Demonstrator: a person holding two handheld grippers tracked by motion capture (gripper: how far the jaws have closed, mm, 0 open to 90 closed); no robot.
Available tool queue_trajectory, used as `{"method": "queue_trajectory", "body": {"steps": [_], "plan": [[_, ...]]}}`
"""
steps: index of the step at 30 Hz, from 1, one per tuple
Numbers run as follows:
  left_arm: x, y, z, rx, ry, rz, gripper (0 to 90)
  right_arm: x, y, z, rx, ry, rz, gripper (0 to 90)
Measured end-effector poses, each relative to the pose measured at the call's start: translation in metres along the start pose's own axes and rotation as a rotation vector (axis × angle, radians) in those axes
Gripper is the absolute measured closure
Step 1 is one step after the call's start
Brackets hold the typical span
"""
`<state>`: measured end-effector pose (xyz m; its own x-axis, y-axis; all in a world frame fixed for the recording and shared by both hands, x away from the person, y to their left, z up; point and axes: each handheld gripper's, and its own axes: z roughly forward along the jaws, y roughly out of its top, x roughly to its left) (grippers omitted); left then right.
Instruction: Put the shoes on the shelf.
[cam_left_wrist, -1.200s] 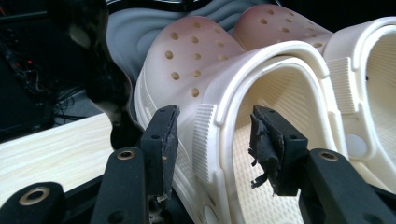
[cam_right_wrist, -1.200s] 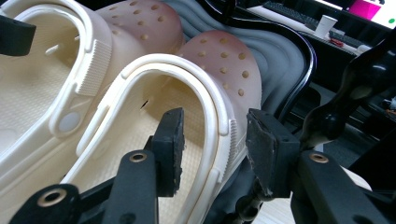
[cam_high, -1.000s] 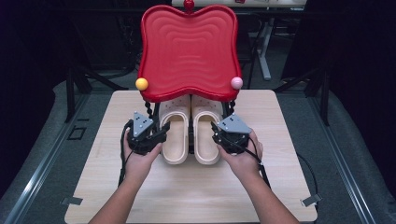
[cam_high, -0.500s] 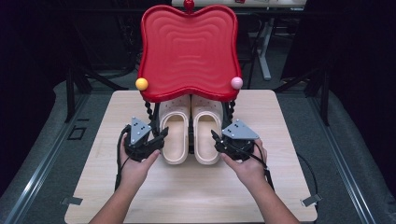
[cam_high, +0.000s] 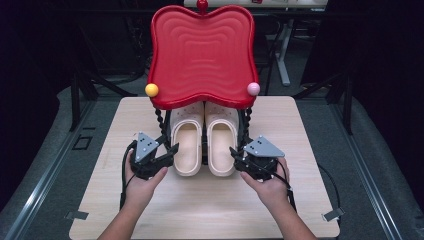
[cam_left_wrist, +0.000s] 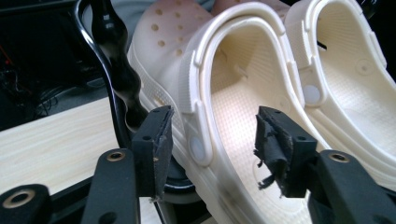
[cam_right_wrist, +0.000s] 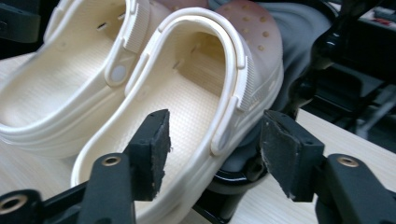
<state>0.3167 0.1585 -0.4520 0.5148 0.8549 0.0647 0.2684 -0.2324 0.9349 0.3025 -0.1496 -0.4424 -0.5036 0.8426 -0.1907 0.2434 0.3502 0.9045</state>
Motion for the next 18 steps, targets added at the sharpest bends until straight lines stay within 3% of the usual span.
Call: {"method": "queue_trajectory", "body": {"steps": [4, 9, 12, 18], "plan": [[-0.002, -0.003, 0.0, 0.002, -0.003, 0.007, 50.5, 0.003, -0.002, -0.002, -0.008, -0.011, 0.004, 47.8], [-0.005, -0.007, 0.0, 0.01, -0.028, 0.014, 56.1, 0.004, -0.006, -0.002, -0.006, 0.019, 0.046, 60.5], [-0.006, -0.009, -0.002, 0.007, -0.023, 0.022, 58.2, 0.005, -0.006, -0.003, -0.012, 0.013, 0.041, 63.1], [-0.006, -0.012, -0.003, -0.014, -0.004, -0.009, 62.9, 0.008, -0.011, -0.004, -0.016, 0.003, 0.057, 67.6]]}}
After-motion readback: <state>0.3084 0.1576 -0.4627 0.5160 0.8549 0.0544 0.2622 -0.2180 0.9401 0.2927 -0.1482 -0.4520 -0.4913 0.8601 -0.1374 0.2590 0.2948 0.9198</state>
